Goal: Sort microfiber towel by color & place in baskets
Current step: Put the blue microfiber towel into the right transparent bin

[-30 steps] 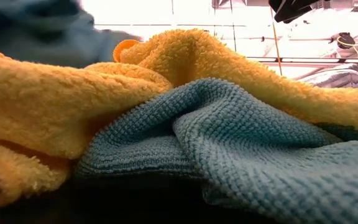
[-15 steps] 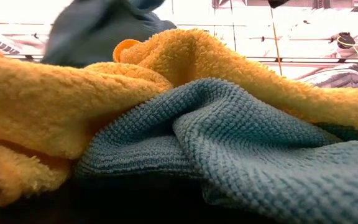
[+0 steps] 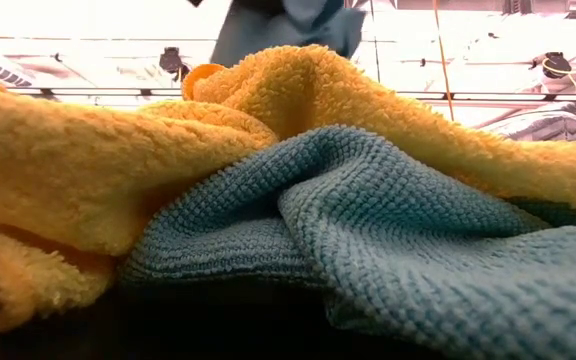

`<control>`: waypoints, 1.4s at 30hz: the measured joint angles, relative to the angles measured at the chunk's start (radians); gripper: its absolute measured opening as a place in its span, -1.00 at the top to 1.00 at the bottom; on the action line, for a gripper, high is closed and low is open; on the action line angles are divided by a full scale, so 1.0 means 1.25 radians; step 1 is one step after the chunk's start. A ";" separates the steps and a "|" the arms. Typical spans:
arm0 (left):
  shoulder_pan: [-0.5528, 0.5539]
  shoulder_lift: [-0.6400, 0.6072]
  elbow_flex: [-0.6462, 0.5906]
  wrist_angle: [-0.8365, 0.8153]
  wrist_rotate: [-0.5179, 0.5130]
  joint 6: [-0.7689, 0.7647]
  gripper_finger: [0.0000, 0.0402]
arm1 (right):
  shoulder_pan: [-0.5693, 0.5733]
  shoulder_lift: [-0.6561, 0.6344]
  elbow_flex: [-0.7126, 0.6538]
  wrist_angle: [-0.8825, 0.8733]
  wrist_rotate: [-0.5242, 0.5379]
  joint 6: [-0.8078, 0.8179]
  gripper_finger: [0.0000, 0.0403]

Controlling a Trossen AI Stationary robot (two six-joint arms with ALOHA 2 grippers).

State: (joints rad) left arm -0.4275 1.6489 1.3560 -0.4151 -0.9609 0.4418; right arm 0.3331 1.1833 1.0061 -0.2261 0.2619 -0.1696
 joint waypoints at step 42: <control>0.080 -0.001 0.001 0.389 0.378 0.260 0.95 | -0.083 0.118 0.000 0.208 -0.039 -0.023 0.20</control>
State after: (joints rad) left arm -0.3275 1.6478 1.3571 0.0711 -0.4886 0.7670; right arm 0.2288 1.3304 1.0061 0.0338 0.2125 -0.1986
